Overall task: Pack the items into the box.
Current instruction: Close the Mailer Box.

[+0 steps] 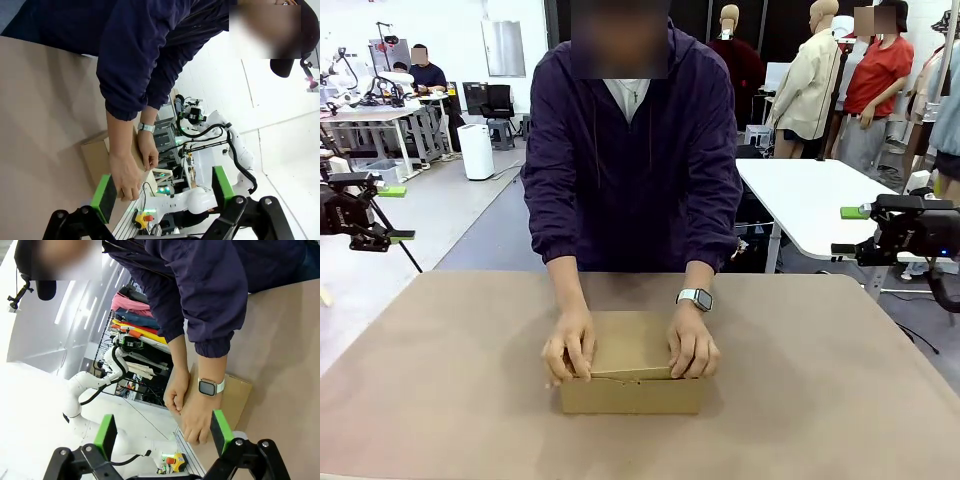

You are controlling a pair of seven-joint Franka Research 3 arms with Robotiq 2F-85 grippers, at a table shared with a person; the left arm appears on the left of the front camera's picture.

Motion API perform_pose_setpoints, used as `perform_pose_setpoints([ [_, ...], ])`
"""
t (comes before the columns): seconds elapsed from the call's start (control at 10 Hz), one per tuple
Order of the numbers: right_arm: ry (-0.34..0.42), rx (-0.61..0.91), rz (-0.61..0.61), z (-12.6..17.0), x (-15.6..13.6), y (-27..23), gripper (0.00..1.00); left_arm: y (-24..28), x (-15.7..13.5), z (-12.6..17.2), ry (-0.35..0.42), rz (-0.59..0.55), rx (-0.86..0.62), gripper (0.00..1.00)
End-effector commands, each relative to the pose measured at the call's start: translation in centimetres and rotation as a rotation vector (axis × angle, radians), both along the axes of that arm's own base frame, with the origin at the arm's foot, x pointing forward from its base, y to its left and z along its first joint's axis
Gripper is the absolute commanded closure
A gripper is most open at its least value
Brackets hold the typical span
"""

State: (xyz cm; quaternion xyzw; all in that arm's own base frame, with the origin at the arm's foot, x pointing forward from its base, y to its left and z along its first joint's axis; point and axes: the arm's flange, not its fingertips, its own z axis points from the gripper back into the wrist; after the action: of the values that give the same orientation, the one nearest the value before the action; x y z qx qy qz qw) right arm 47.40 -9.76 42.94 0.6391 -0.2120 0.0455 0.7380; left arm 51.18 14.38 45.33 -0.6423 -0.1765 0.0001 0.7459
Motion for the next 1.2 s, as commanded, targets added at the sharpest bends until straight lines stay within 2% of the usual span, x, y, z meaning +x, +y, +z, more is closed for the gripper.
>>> perform_pose_setpoints([
  [0.0, -0.009, -0.004, 0.002, 0.19, 0.0, 0.02, 0.0, -0.25, -0.52, 0.11, -0.01, 0.003, 0.013, 0.0],
  [1.1, -0.009, -0.004, 0.002, 0.19, 0.0, 0.02, 0.0, -0.25, -0.52, 0.11, -0.01, 0.003, 0.013, 0.0],
])
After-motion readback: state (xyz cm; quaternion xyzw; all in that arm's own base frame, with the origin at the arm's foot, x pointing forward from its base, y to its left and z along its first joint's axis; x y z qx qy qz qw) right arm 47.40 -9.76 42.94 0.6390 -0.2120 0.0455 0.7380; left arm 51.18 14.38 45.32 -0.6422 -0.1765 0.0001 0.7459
